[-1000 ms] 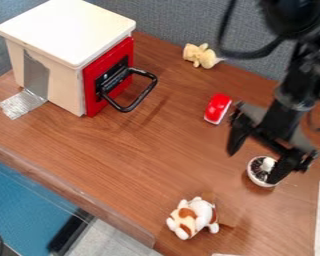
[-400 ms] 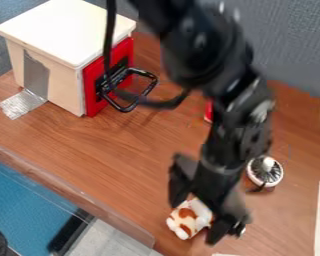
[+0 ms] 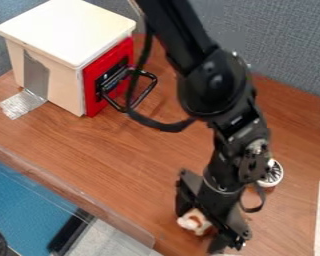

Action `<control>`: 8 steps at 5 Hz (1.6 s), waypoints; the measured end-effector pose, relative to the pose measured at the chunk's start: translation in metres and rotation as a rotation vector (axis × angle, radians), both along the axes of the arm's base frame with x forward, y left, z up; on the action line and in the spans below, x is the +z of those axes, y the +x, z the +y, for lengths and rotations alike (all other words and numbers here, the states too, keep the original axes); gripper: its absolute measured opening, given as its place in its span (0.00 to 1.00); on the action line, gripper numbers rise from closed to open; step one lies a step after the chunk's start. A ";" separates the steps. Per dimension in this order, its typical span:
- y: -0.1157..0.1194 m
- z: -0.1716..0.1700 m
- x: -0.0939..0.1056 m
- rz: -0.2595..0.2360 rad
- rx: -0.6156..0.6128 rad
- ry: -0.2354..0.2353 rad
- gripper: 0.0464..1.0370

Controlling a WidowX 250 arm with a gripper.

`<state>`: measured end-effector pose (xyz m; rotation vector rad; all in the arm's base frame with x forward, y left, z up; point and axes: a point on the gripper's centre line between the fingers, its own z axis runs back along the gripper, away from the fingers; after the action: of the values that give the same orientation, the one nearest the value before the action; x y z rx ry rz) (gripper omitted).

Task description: Moved the white and brown thing to the left side of the table

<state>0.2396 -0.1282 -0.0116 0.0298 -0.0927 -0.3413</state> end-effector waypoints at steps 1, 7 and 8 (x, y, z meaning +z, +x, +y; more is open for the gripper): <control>-0.004 0.003 0.001 0.004 0.025 -0.003 0.62; -0.008 0.163 0.013 -0.018 0.481 0.025 0.44; 0.000 0.166 0.016 -0.004 0.491 0.039 0.52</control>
<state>0.2398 0.0375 0.0045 0.0897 -0.0799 0.1473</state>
